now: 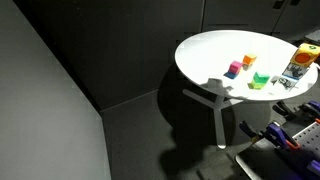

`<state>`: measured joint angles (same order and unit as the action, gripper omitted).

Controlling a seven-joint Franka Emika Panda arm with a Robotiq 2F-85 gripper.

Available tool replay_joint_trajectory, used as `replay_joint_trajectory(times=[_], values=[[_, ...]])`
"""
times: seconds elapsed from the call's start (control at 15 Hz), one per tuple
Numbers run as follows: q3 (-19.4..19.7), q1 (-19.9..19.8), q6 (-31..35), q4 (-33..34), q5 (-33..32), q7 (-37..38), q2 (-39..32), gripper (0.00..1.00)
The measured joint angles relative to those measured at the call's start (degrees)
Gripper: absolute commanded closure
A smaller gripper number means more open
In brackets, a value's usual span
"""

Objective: Pick up the pink block and place it at the edge of the table

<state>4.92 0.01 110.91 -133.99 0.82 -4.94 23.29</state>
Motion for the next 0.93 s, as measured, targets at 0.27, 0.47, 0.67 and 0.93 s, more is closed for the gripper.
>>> replay_joint_trajectory(times=[0.27, 0.47, 0.67, 0.93], values=[[0.0, 0.0, 0.0, 0.0, 0.0, 0.0, 0.0, 0.0], [0.0, 0.0, 0.0, 0.0, 0.0, 0.0, 0.0, 0.0], [0.0, 0.0, 0.0, 0.0, 0.0, 0.0, 0.0, 0.0], [-0.3, 0.0, 0.1, -0.2, -0.1, 0.0, -0.7, 0.0]])
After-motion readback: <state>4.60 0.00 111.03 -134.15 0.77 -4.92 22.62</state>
